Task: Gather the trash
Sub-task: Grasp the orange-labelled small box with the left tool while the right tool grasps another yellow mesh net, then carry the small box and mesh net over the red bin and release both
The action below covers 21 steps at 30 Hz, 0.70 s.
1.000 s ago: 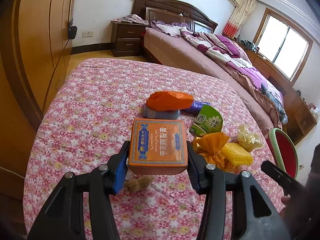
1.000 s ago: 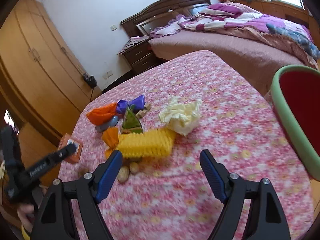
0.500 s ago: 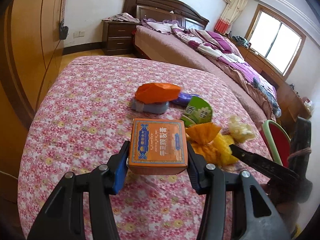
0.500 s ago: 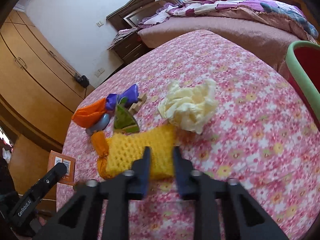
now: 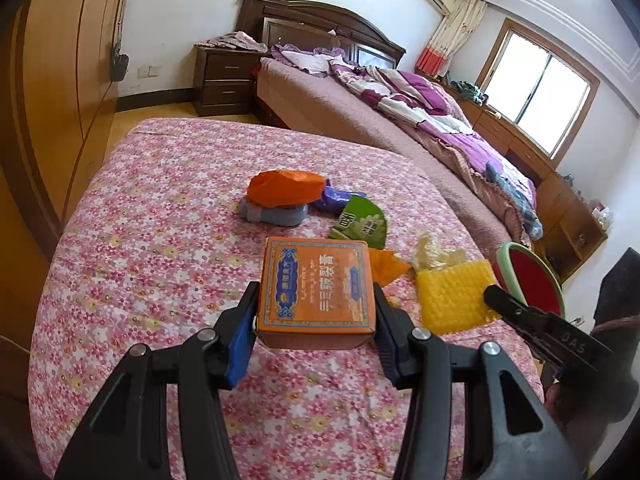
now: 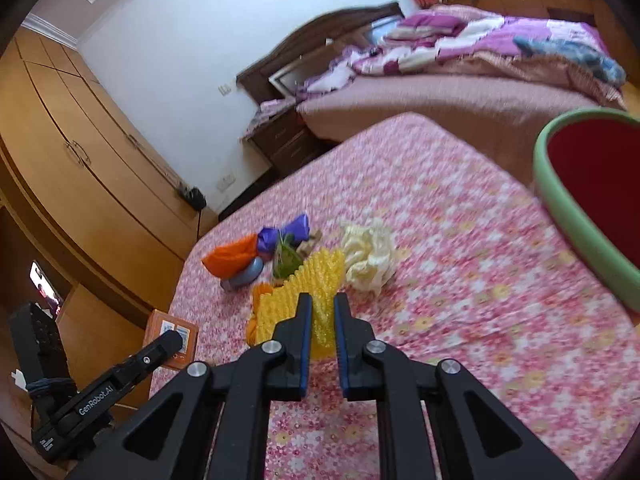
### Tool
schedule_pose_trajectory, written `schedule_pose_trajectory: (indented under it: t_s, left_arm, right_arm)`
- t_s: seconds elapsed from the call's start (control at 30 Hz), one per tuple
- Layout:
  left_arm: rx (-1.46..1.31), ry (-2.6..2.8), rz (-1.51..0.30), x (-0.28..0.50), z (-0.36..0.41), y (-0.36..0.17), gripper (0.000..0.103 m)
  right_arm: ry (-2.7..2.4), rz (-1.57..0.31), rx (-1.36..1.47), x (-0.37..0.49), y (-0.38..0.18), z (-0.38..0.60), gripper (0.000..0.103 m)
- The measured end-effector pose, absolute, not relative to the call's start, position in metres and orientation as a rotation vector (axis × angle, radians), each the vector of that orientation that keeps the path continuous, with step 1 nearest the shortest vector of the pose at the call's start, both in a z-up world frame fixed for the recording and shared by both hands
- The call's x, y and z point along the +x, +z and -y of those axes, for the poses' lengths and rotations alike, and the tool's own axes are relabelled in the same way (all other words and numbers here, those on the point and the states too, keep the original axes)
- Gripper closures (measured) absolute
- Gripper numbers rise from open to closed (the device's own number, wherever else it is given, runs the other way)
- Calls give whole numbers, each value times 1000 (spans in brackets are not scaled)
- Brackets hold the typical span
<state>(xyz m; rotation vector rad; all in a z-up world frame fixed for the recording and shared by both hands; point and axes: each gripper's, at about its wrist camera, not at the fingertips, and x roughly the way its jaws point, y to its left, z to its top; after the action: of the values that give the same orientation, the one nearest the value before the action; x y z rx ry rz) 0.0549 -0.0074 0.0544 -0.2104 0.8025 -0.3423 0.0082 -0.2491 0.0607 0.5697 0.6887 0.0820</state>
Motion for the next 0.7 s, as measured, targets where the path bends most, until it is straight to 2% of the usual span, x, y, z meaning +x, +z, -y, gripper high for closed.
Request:
schedule_pose_trajectory:
  t_s: [0.7]
  left_arm:
    - [-125,-530,-766,22,64,99,51]
  right_arm:
    - [-37,-511,614,-58,102,301,91]
